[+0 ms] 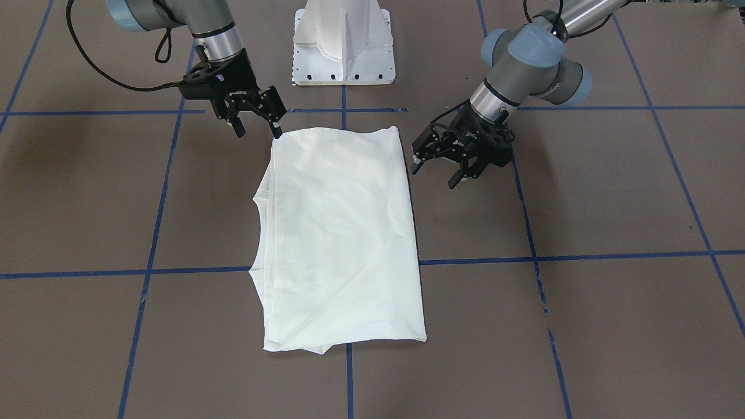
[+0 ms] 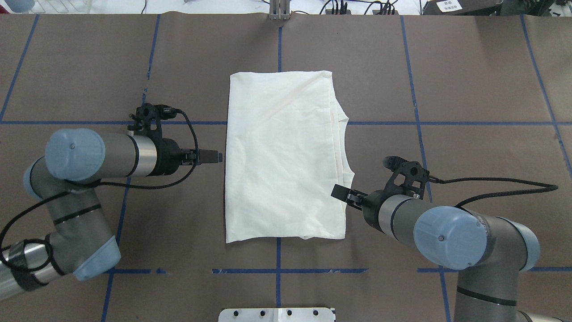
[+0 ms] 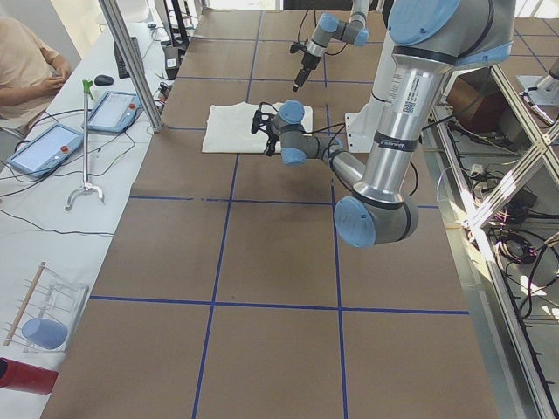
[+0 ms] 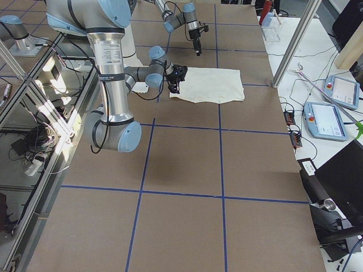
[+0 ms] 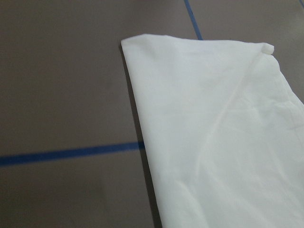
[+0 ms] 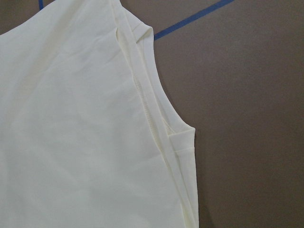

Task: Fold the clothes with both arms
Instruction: 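Move both grippers to the near corners of the folded shirt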

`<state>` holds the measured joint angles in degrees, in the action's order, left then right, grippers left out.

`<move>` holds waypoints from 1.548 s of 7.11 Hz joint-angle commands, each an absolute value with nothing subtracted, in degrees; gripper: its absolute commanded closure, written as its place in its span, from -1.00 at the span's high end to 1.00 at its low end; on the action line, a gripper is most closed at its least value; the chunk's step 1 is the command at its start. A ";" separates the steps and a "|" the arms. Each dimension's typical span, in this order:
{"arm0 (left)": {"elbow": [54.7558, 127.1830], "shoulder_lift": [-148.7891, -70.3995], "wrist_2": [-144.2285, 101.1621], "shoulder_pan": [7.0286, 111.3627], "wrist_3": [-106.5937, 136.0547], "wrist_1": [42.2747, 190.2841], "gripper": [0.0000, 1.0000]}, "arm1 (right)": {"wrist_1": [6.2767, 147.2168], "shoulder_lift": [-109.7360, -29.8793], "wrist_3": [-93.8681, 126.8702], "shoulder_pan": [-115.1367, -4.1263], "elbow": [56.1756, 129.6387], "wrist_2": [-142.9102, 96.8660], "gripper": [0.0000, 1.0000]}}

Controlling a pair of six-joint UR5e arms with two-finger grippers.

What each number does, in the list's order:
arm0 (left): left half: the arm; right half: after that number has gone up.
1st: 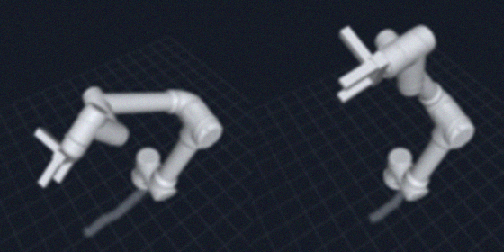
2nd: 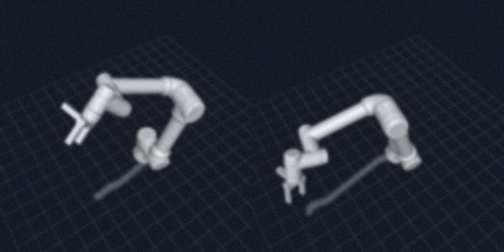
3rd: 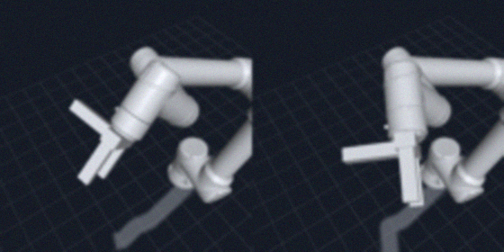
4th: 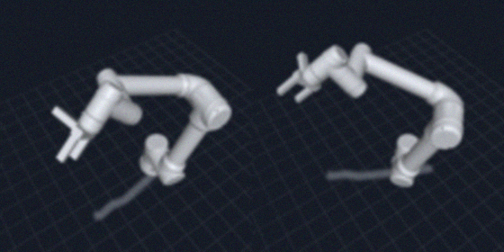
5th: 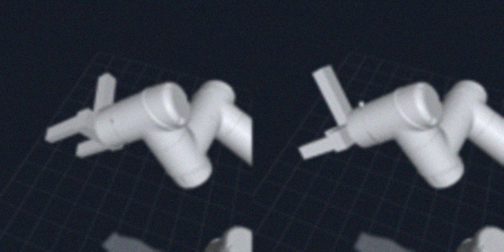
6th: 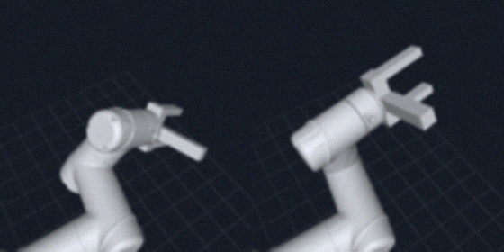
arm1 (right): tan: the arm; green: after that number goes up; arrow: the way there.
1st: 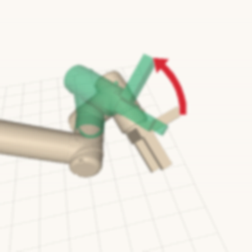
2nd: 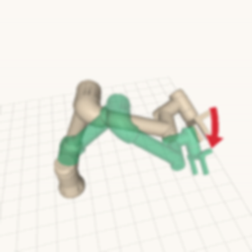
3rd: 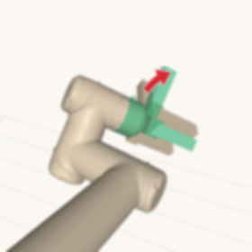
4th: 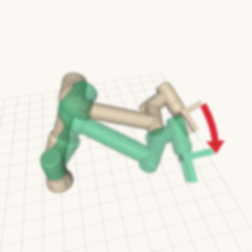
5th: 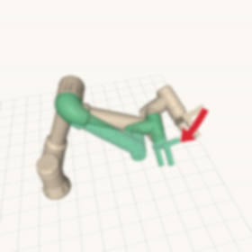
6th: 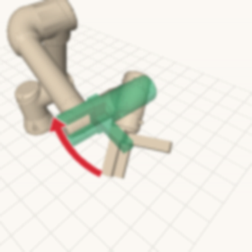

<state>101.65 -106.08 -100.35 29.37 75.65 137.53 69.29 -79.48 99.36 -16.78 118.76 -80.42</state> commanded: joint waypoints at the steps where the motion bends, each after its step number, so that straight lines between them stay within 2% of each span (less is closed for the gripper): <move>1: 105.73 -102.48 -89.96 17.46 90.11 137.20 0.51 | 68.55 -79.98 99.49 -16.79 119.09 -80.25 1.00; 2: 105.47 -102.92 -86.35 13.75 94.09 134.33 0.33 | 68.47 -79.98 99.49 -16.79 119.00 -80.24 1.00; 3: 104.95 -103.88 -84.57 11.36 97.87 132.99 0.25 | 68.47 -79.98 99.49 -16.79 119.00 -80.16 1.00; 6: 104.50 -104.67 -84.46 10.38 100.45 132.98 0.24 | 68.55 -80.07 99.58 -16.79 118.92 -80.07 1.00; 8: 104.41 -105.38 -84.46 10.28 101.77 132.89 0.14 | 68.47 -79.98 99.58 -16.79 119.00 -80.07 1.00; 11: 103.89 -105.21 -84.55 10.46 101.17 132.54 0.15 | 68.55 -79.98 99.58 -16.79 119.00 -79.98 1.00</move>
<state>104.00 -105.28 -84.52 10.37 101.55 132.76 68.49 -79.98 99.58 -16.79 119.00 -80.01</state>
